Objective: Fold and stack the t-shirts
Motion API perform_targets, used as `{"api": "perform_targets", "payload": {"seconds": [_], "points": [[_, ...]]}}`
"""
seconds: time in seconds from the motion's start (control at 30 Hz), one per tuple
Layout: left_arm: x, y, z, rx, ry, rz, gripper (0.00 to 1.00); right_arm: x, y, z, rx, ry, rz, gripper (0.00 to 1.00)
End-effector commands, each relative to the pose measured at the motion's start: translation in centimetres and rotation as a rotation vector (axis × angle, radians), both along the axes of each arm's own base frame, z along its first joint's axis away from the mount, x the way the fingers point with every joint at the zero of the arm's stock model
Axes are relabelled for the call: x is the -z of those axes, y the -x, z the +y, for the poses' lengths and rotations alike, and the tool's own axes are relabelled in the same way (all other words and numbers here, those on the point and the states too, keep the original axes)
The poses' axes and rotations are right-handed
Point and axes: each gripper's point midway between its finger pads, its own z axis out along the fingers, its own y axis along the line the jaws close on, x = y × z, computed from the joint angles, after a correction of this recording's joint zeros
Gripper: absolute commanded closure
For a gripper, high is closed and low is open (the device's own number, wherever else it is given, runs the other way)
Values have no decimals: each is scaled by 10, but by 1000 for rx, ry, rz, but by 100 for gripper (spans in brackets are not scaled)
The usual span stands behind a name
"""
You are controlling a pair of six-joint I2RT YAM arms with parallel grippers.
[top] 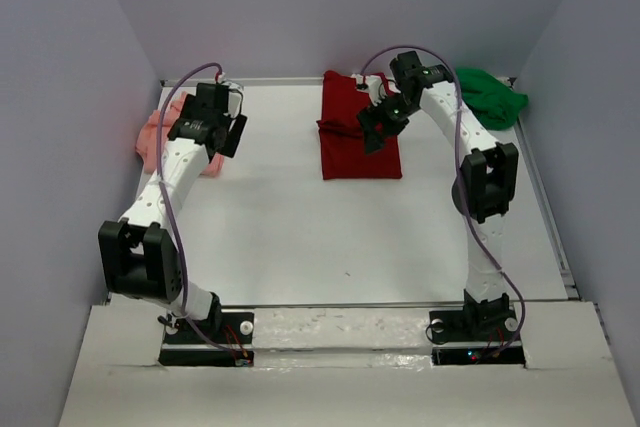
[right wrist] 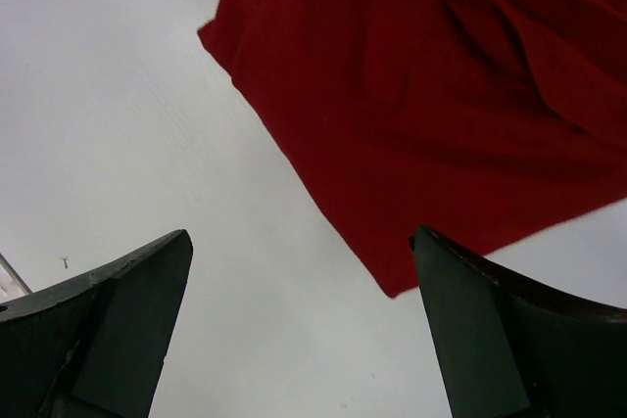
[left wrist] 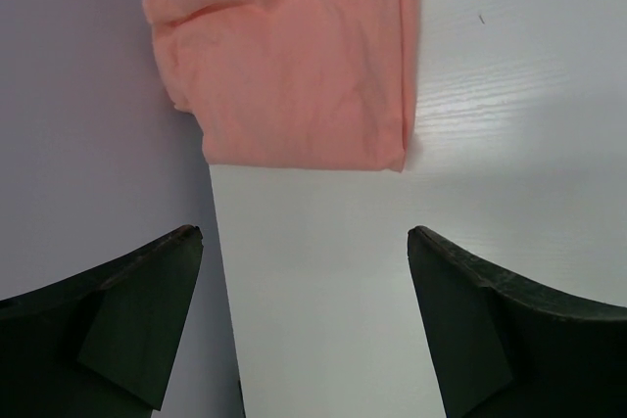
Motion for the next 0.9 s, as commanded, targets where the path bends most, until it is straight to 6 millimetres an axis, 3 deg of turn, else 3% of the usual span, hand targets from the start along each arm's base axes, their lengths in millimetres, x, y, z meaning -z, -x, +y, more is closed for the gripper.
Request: {"api": "perform_targets", "payload": {"seconds": [0.0,0.13,0.33,0.6,0.87], "points": [[-23,8,11,-28,32,-87,1,-18,-3,30,-50,-129,10,0],[-24,16,24,-53,26,-103,1,1,-7,52,-77,-177,68,0],[-24,18,33,-75,22,-104,1,11,-12,69,-91,-236,108,0],[-16,16,32,-74,26,-87,1,32,-13,80,-110,-261,139,0],[-12,14,34,-83,18,-72,1,45,-27,83,-110,-257,117,0]]}}
